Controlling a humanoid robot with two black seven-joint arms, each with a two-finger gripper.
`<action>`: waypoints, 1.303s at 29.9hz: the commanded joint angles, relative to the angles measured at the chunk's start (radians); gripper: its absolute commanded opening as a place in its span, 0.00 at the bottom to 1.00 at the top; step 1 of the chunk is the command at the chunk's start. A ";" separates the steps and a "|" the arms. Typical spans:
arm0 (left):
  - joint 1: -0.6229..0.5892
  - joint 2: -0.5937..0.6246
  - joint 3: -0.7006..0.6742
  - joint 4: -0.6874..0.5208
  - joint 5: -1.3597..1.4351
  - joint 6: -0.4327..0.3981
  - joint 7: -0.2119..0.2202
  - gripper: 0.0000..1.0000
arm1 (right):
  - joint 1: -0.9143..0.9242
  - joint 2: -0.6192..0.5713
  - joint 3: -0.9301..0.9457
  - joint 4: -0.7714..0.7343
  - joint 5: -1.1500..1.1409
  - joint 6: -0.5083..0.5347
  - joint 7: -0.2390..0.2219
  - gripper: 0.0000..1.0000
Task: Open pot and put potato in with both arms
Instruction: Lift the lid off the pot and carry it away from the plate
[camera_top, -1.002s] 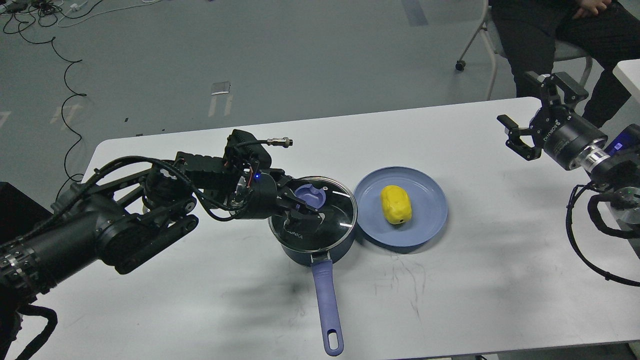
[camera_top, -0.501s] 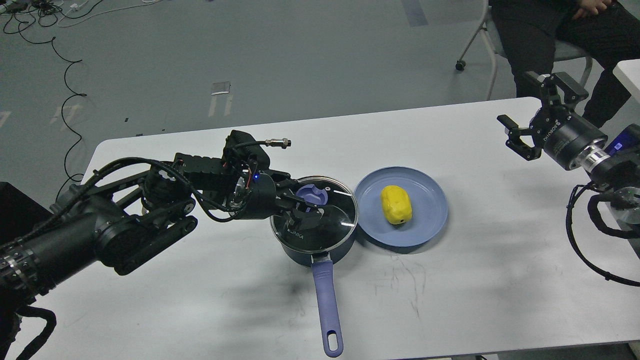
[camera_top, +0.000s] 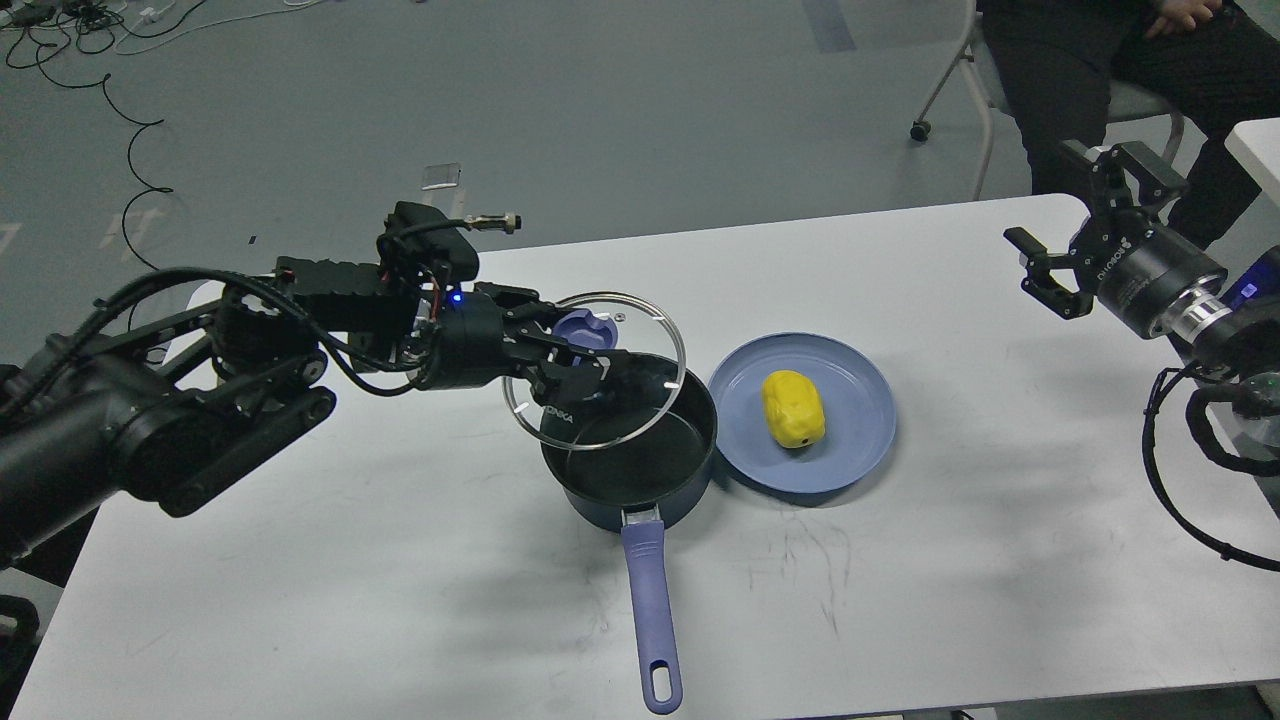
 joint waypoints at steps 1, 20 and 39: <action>-0.006 0.078 0.008 0.001 -0.017 0.013 -0.004 0.22 | 0.000 0.000 0.001 0.000 0.000 0.000 0.000 1.00; 0.235 0.230 0.021 0.065 -0.020 0.162 -0.009 0.25 | 0.000 -0.005 0.001 0.000 0.000 0.000 0.000 1.00; 0.344 0.207 0.007 0.202 -0.020 0.226 -0.009 0.29 | 0.000 -0.014 0.003 0.000 0.000 0.000 0.000 1.00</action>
